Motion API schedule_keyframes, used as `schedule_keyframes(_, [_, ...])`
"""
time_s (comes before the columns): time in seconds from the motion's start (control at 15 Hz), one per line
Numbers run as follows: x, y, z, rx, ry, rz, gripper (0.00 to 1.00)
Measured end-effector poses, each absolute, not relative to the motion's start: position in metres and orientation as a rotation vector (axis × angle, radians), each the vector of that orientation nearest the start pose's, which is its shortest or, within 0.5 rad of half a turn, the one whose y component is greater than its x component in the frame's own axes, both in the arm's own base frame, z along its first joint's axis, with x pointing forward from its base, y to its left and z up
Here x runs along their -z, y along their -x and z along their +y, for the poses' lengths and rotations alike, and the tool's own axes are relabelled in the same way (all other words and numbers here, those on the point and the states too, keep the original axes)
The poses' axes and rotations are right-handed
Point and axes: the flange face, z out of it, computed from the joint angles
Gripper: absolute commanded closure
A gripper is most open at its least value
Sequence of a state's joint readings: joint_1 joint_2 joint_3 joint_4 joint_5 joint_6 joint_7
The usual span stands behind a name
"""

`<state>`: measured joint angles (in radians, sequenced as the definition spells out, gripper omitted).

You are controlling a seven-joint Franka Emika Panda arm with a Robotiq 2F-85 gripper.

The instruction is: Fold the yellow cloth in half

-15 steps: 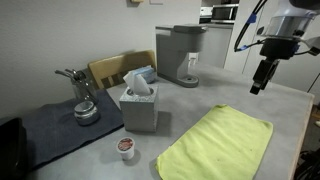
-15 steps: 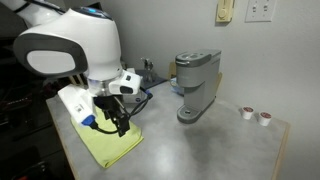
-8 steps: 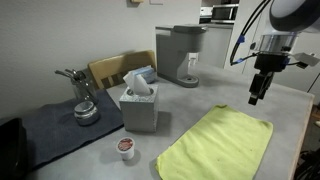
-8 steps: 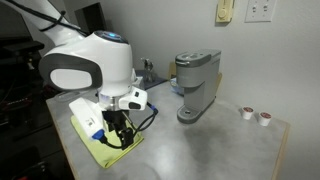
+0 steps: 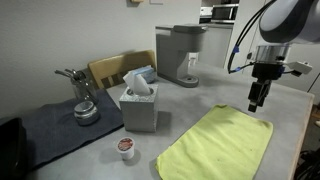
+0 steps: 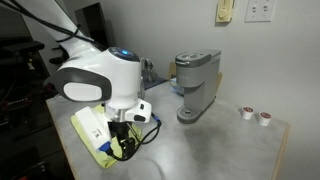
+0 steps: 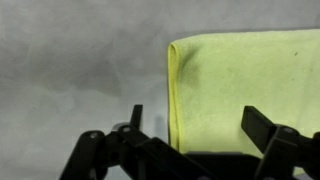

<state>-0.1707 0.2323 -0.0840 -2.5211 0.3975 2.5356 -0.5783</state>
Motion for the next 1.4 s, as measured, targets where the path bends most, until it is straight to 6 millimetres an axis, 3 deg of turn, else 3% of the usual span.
schedule_keyframes(1.4, [-0.139, -0.412, -0.121, -0.343, 2.724, 0.013, 0.00])
